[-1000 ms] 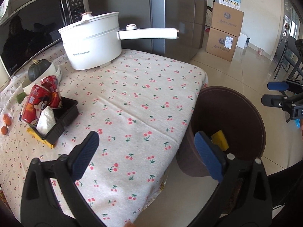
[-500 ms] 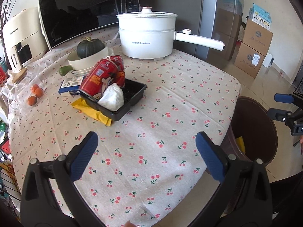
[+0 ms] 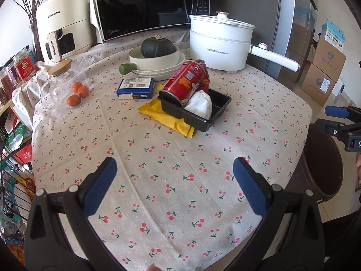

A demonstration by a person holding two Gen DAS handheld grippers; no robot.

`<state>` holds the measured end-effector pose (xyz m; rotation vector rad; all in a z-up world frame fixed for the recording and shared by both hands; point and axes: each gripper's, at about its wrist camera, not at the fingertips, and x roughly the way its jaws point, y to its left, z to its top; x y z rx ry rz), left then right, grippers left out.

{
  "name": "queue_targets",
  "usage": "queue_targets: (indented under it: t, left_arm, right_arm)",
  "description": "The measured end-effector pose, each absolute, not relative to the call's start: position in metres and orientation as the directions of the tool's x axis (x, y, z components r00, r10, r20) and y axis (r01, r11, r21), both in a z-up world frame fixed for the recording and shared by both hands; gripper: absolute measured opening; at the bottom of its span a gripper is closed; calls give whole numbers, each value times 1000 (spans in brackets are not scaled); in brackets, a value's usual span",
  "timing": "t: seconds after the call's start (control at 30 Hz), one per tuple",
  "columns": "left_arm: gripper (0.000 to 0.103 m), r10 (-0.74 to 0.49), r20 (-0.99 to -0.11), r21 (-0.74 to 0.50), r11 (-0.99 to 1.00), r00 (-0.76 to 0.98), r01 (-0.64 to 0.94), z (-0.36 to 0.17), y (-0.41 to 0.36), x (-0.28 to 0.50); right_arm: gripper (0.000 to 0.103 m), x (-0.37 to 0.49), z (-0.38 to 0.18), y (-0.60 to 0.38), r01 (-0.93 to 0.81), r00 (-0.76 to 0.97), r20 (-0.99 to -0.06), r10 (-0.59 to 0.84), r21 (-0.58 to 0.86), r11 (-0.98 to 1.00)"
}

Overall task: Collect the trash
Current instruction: 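Move the right tool back to the table toward the red cans, then grasp a red can with the right tool and lift it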

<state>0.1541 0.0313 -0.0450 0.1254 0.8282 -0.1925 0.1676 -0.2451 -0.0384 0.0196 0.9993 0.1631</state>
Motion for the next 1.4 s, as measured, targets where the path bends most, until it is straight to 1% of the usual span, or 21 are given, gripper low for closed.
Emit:
queue_targets:
  t: [0.27, 0.67, 0.73, 0.87, 1.0, 1.07, 1.13, 1.23, 1.3, 1.37, 1.4]
  left_arm:
    - [102, -35, -744, 67, 990, 667, 127, -48, 79, 154]
    - [102, 25, -770, 16, 1000, 638, -19, -53, 125, 170]
    - [102, 36, -775, 20, 999, 631, -33, -56, 129, 174]
    - [102, 67, -768, 50, 998, 637, -45, -57, 134, 180]
    - [102, 69, -771, 39, 997, 633, -62, -58, 142, 184]
    - [102, 63, -775, 30, 998, 629, -63, -59, 144, 185]
    - [102, 60, -777, 31, 998, 626, -58, -60, 146, 184]
    - [102, 68, -776, 48, 998, 627, -49, -61, 147, 184]
    - [102, 69, -777, 48, 998, 626, -50, -62, 149, 185]
    - [102, 66, -780, 40, 998, 622, -56, -63, 151, 186]
    - [102, 65, -782, 37, 998, 620, -59, -64, 151, 187]
  right_arm:
    - [92, 200, -45, -195, -166, 527, -827, 197, 127, 978]
    - [92, 253, -63, -145, -185, 517, -826, 226, 150, 971]
    - [92, 264, -61, -140, -175, 520, -821, 235, 167, 970]
    - [92, 289, -59, -126, -149, 513, -805, 298, 259, 954]
    - [91, 314, -66, -99, -140, 483, -802, 352, 326, 935]
    - [90, 326, -73, -87, -130, 473, -810, 347, 325, 937]
    - [90, 336, -81, -78, -106, 468, -827, 312, 298, 949]
    - [87, 351, -92, -74, -53, 456, -843, 284, 293, 955]
    - [81, 357, -97, -75, -18, 454, -846, 280, 306, 952]
    - [70, 360, -98, -77, 0, 457, -847, 271, 305, 953]
    - [68, 361, -97, -78, -5, 455, -845, 283, 315, 949]
